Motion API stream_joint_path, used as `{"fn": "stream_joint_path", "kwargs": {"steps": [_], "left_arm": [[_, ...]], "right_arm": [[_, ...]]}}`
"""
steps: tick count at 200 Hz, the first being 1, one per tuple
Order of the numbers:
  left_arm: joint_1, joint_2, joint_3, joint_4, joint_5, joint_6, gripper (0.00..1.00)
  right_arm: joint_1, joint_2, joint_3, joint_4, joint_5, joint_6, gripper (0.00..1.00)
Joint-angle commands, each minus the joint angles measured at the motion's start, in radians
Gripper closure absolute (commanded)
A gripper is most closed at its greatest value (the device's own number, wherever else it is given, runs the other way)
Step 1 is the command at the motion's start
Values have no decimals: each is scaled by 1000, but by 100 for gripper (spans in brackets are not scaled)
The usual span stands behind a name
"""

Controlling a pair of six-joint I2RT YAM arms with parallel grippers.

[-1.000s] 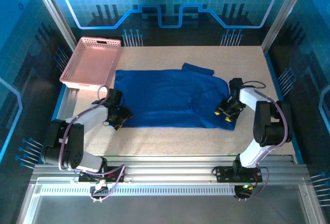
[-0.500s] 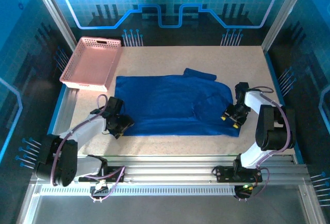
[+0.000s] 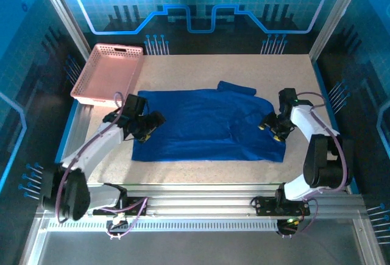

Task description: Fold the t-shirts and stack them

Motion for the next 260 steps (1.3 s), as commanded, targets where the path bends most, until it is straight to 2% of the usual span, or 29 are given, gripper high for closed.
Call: {"fn": "stream_joint_path", "kwargs": {"steps": [1, 19, 48, 83, 124, 154, 183, 217, 260], "left_arm": [[-5, 99, -23, 54, 14, 28, 18], [-6, 161, -39, 110, 21, 25, 19], [-18, 200, -79, 129, 11, 24, 20], [-32, 188, -184, 149, 10, -1, 21], [-92, 156, -268, 146, 3, -49, 22], [-131, 118, -308, 126, 2, -79, 22], [-133, 61, -322, 83, -12, -86, 21], [-130, 29, -218, 31, -30, -56, 17], [-99, 89, 71, -22, -11, 26, 13]], "right_arm": [[45, 78, -16, 39, -32, 30, 33], [46, 123, -49, 37, -16, 63, 34], [44, 113, -91, -12, 78, 67, 33], [37, 71, -146, -54, 138, 63, 32], [33, 52, -167, -86, 166, 60, 32], [25, 42, -166, -96, 182, 58, 32], [22, 38, -161, -101, 185, 57, 31], [23, -32, -106, -117, 164, 41, 30], [22, -96, 116, -113, 57, -22, 23]]}}
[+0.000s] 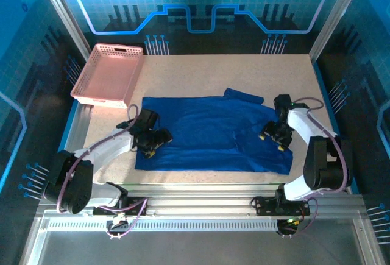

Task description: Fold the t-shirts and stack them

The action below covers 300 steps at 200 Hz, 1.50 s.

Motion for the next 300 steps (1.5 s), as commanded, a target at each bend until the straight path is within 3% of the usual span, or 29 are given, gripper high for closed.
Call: {"fn": "stream_joint_path", "kwargs": {"steps": [1, 29, 67, 98, 125, 177, 300], "left_arm": [[23, 44, 172, -54, 10, 63, 13], [79, 161, 326, 1, 65, 117, 12], [195, 311, 463, 79, 146, 186, 14], [257, 370, 488, 80, 167, 223, 16], [271, 377, 467, 77, 164, 247, 17], [282, 344, 385, 99, 148, 236, 19], [308, 320, 345, 99, 131, 239, 20]], "right_arm": [[-13, -40, 127, -1, -67, -47, 23], [-41, 112, 319, 25, -122, -110, 23], [-81, 416, 587, 50, -172, -152, 36], [-85, 577, 714, 72, -173, -163, 46], [-85, 670, 779, 74, -188, -164, 49], [-77, 745, 824, 57, -189, -158, 52], [-45, 758, 785, 49, -179, -144, 57]]}}
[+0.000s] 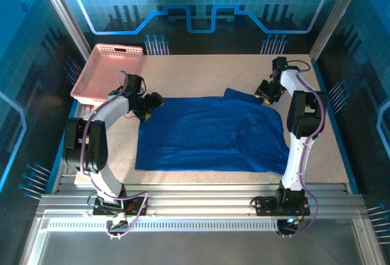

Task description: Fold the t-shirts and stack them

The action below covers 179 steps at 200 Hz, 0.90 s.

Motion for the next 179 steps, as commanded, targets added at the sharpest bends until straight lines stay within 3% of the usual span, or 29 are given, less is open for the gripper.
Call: {"fn": "stream_joint_path", "kwargs": {"steps": [1, 76, 129, 179], "left_arm": [[13, -36, -21, -4, -4, 23, 20], [18, -45, -52, 7, 1, 24, 20], [24, -49, -52, 2, 2, 32, 21], [27, -52, -52, -3, 5, 43, 21]], "right_arm": [[9, 19, -14, -28, -5, 6, 57], [25, 18, -28, -33, 4, 12, 65], [24, 17, 35, -26, 9, 43, 100], [23, -8, 105, -20, -17, 95, 100]]}}
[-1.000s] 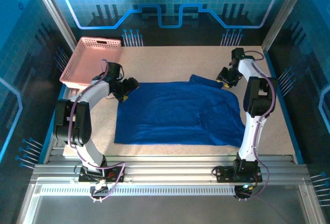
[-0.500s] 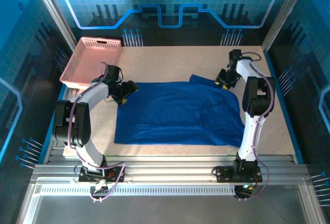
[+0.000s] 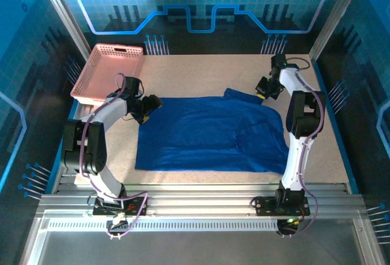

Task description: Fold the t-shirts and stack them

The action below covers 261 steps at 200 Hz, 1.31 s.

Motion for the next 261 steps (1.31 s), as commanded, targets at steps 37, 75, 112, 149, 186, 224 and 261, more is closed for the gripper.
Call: {"fn": "stream_joint_path", "kwargs": {"steps": [37, 75, 112, 149, 186, 224, 261], "left_arm": [[12, -26, -15, -9, 8, 37, 21], [12, -33, -29, -6, 13, 41, 21], [12, -51, -51, 25, 36, 51, 19], [12, -95, -60, 48, 44, 84, 16], [12, -131, -57, 32, 23, 107, 14], [11, -153, -42, 7, 14, 118, 14], [12, -157, -41, 8, 12, 118, 14]], "right_arm": [[6, 13, 116, -48, -34, 53, 100], [3, -2, 45, -78, -4, -6, 64], [-4, 0, -41, -42, -2, -16, 60], [-4, 16, -66, -24, 4, -18, 61], [-3, 27, -62, -31, 11, -15, 62], [-9, -4, -76, -42, 32, -25, 59], [-9, 7, -84, -37, 28, -26, 58]]}}
